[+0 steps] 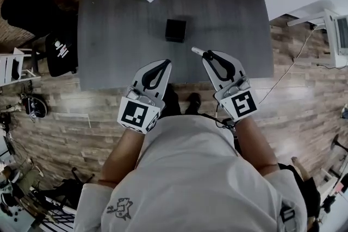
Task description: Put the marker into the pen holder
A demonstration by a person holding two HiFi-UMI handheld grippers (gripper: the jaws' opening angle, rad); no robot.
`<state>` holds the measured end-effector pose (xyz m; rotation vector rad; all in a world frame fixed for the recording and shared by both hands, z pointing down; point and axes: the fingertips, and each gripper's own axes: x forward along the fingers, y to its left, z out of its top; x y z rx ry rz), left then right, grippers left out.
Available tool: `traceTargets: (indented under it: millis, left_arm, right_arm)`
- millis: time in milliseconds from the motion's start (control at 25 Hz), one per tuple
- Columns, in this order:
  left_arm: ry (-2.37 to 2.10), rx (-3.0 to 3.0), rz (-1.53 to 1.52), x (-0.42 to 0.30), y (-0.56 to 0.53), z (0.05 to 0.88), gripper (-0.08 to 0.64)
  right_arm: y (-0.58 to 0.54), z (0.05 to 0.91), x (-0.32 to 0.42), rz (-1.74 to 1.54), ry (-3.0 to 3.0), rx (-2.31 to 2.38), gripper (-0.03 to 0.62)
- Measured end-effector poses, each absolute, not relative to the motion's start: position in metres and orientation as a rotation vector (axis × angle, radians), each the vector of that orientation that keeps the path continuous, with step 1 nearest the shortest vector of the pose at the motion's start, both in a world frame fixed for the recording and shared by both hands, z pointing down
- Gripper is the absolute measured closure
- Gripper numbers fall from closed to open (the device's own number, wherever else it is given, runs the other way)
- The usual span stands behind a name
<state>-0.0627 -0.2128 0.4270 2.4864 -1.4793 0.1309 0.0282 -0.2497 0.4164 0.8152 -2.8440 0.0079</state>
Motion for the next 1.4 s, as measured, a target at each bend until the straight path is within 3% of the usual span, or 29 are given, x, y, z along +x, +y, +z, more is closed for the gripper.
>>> traceTargets:
  millis: [480, 1400]
  left_arm:
    - [-1.338, 2.474, 0.159, -0.103, -0.25, 0.466, 0.549]
    - [-1.219, 2.492, 0.233, -0.136, -0.302, 0.505, 0.549]
  right_arm:
    - [-0.306, 0.489, -0.037, 0.063, -2.727, 0.812, 0.515]
    - [-0.341, 0.603, -0.067, 0.297, -2.514, 0.857, 0.507]
